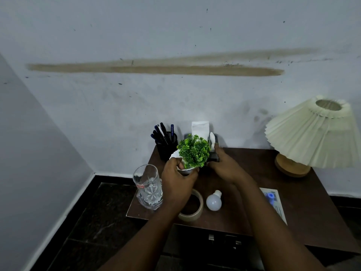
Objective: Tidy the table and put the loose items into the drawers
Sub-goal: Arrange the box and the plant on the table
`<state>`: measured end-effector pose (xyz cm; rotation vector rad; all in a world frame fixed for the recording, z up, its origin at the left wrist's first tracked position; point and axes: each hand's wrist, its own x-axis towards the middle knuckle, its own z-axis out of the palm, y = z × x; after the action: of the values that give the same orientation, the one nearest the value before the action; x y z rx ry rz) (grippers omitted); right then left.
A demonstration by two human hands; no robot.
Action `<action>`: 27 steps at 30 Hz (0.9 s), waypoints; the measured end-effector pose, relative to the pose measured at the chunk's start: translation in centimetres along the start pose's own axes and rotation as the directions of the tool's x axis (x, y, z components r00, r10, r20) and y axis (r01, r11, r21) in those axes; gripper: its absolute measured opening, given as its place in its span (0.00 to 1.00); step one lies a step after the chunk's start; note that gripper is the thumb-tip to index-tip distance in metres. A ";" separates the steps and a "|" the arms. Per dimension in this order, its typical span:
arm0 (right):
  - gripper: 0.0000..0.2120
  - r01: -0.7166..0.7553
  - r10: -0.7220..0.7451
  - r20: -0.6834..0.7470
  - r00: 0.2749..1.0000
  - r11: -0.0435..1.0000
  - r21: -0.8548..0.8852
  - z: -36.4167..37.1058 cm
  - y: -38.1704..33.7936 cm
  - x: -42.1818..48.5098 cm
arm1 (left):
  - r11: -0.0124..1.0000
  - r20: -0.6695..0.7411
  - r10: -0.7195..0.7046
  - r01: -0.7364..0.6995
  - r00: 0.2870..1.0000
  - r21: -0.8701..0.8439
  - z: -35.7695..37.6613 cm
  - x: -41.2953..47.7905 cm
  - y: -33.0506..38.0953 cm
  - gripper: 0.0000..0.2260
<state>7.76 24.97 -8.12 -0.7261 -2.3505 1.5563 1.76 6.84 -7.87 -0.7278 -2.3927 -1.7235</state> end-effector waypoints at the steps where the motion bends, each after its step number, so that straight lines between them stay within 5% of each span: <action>1: 0.43 -0.002 0.002 -0.002 1.000 1.000 0.001 0.2 0.0 0.2 | 1.000 0.005 -0.004 0.004 1.000 -0.002 0.1 0.0 -0.1 0.17; 16: 0.37 0.052 -0.047 -0.042 0.998 0.992 0.116 -1.4 0.3 -0.3 | 0.996 0.017 0.063 -0.062 0.998 -0.056 1.3 -0.3 0.5 0.20; 20: 0.33 -0.031 0.051 -0.195 0.979 0.994 0.104 -4.8 0.4 -2.8 | 0.993 0.034 0.049 -0.045 0.998 -0.113 3.6 -0.6 1.6 0.18; 27: 0.17 -0.076 0.112 -0.219 0.969 0.984 0.163 -10.3 2.7 -6.4 | 0.984 0.221 0.150 -0.124 0.964 -0.127 9.8 -2.6 3.8 0.16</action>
<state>18.57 30.62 -5.84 -0.9370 -2.0350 1.5777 7.56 15.97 -8.92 -1.1393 -2.3323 -1.8169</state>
